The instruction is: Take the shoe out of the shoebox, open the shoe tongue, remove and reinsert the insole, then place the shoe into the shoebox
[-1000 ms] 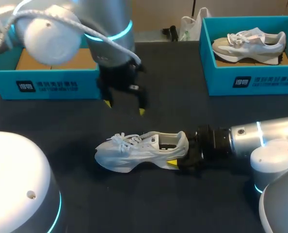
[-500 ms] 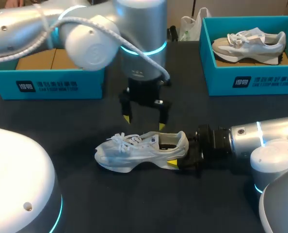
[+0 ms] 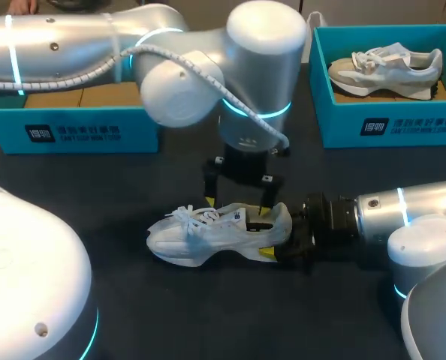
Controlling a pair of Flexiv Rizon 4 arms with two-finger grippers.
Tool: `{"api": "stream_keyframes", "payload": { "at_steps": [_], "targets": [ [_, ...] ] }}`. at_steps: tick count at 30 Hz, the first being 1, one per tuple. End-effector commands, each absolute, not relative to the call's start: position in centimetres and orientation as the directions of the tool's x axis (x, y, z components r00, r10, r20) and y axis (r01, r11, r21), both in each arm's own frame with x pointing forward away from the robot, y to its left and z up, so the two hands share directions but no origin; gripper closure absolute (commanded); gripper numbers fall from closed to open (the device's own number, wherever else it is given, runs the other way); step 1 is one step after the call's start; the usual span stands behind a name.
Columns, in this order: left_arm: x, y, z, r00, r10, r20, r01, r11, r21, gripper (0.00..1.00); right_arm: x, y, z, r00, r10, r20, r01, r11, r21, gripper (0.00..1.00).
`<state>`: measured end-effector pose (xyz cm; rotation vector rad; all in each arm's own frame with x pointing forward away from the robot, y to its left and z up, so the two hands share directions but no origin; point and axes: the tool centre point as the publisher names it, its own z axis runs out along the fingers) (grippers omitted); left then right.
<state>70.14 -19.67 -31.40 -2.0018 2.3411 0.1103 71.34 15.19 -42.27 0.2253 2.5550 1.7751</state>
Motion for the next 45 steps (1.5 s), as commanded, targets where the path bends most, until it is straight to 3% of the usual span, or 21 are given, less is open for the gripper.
{"api": "stream_keyframes", "payload": {
  "at_steps": [1,29,45],
  "targets": [
    [70.9,-20.4,-32.5,-0.140,-0.984,-0.111,-0.990,0.136,0.039,0.00,71.4,15.3,-42.2,-0.989,0.131,0.065,0.108,0.348,0.931,1.00],
    [69.7,-16.8,-35.3,-0.116,-0.957,-0.265,-0.989,0.087,0.122,0.00,71.4,15.3,-42.2,-0.989,0.131,0.065,0.108,0.348,0.931,1.00],
    [69.1,-14.6,-33.7,-0.094,-0.960,-0.265,-0.987,0.055,0.153,0.00,71.4,15.3,-42.2,-0.989,0.131,0.065,0.108,0.348,0.931,1.00]
  ]
}}
